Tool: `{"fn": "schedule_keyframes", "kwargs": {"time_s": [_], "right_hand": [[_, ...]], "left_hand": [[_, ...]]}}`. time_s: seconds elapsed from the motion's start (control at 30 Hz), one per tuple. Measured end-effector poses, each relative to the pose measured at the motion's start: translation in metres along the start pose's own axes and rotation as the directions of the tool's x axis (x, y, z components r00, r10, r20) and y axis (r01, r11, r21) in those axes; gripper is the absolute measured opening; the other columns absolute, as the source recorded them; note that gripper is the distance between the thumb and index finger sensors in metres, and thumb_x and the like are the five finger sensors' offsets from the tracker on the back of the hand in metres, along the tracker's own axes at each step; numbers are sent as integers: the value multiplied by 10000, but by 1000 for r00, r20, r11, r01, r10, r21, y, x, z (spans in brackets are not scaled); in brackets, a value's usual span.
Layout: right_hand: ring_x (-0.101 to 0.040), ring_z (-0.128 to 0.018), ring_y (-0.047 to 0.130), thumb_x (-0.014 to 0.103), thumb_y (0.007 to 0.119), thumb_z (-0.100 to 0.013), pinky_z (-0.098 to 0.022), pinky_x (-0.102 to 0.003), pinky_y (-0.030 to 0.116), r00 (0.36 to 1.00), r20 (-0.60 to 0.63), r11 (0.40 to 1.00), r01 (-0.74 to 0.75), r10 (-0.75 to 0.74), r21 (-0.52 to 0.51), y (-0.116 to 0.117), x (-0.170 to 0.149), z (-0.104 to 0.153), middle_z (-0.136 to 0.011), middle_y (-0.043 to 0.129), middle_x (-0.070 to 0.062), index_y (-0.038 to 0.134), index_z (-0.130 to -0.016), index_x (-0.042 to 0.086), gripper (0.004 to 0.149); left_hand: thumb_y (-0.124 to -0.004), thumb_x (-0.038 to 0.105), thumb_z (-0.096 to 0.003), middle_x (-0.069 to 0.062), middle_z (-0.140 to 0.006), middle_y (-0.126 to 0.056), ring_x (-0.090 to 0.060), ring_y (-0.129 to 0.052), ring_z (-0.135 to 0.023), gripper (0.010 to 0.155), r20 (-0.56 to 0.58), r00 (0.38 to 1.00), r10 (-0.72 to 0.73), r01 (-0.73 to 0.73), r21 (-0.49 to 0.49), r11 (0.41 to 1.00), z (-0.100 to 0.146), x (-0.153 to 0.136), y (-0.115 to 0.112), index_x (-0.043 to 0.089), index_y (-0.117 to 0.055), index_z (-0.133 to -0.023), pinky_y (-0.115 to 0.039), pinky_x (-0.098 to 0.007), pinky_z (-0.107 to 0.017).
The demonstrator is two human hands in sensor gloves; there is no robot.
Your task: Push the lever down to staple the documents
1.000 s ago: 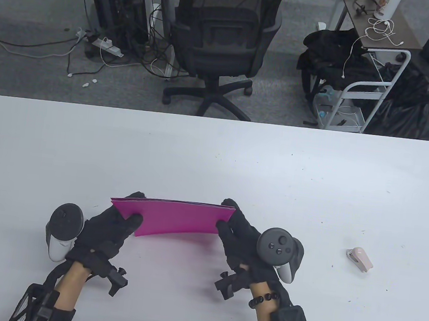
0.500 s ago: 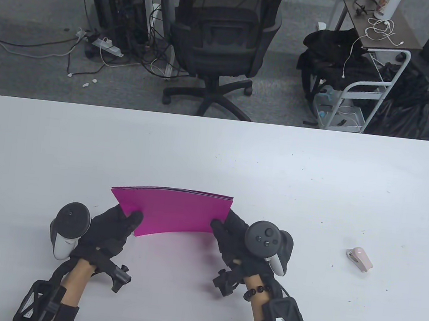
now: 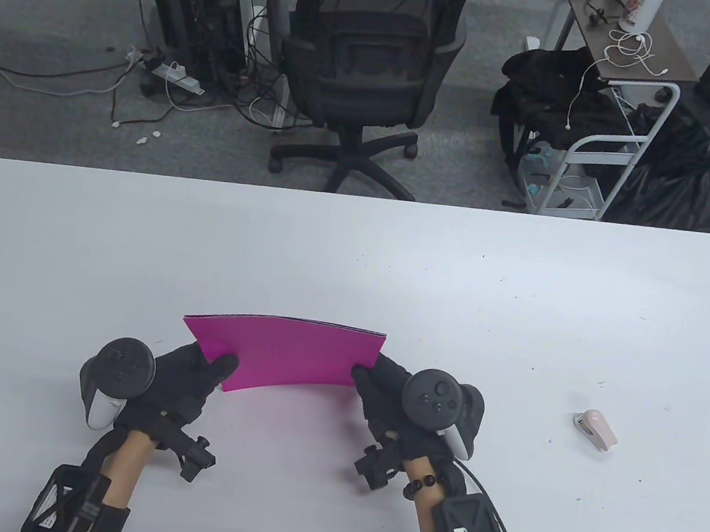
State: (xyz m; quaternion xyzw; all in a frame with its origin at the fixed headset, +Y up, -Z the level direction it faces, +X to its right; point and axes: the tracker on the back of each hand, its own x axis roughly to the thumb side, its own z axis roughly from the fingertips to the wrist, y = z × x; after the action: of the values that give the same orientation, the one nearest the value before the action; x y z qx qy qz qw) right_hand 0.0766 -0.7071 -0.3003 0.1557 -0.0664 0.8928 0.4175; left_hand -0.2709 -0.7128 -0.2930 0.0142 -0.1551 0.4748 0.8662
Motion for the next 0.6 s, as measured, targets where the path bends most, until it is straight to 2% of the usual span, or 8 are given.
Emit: {"fn": "schedule_keyframes", "kwargs": {"time_s": [0.4,0.6], "right_hand": [[-491,-819,878,300,697,-552,-612,-641,728,999,22,999,-33,33,2,-1,1,1,-926,819,-227,676,-985,62,495],[-522,-844,836,326,700,-552,-619,-656,707,995,18,995,-102,101,14,-3,1,0,-962,763,-266,602,-1027,10,579]], "left_hand": [[-791,314,-541,-24,-928,-986,-304,-1009,-861,400,5,999,-37,36,66,997,2,3,0,260,-822,-935,-856,-587,-628],[-794,312,-534,-11,-912,-999,-291,-1031,-835,397,13,998,-66,64,118,991,7,6,7,260,-833,-926,-880,-568,-614]]}}
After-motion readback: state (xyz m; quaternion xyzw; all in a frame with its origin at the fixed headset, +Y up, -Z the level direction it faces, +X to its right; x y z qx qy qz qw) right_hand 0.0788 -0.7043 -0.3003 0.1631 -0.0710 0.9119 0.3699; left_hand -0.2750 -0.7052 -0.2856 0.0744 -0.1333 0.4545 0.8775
